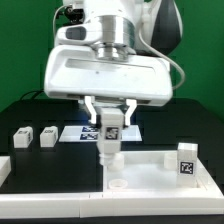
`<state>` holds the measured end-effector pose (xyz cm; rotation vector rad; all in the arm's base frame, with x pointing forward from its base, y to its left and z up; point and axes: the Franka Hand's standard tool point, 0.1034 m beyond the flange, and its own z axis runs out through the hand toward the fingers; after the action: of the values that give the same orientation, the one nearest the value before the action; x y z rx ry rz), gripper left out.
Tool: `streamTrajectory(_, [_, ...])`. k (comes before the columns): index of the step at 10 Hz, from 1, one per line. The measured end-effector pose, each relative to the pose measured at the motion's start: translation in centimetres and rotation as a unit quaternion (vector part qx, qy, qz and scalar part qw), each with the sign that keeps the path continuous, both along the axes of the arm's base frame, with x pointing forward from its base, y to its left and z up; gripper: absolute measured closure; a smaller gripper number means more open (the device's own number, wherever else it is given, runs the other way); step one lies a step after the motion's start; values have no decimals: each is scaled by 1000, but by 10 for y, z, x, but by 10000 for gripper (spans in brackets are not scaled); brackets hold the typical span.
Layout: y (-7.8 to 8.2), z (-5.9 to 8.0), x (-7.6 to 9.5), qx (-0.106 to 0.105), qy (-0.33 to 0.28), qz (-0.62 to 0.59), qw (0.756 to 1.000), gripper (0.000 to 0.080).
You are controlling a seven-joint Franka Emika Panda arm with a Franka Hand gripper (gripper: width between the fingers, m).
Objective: Assemble square table
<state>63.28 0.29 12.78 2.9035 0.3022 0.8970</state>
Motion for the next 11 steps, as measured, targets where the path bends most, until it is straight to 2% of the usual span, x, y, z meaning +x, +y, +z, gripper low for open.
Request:
streamTrajectory(2, [16,0,4,9,9,3,1000,508])
streamTrajectory(5, [14,-1,4,7,9,3,1000,508])
streamTrajectory(6, [7,-4,0,-6,22,19,1000,508])
streamTrajectory(7, [-20,-9,-8,-5,58,25,998,508])
streamTrajectory(8, [-29,-11,-12,15,77,21,997,508])
streamTrajectory(9, [-27,-15,-13,31,83,26,996,508])
streamTrajectory(10, [-19,-17,-14,45,83,21,995,508])
streamTrajectory(11, [-9,-17,-12,49,77,21,996,508])
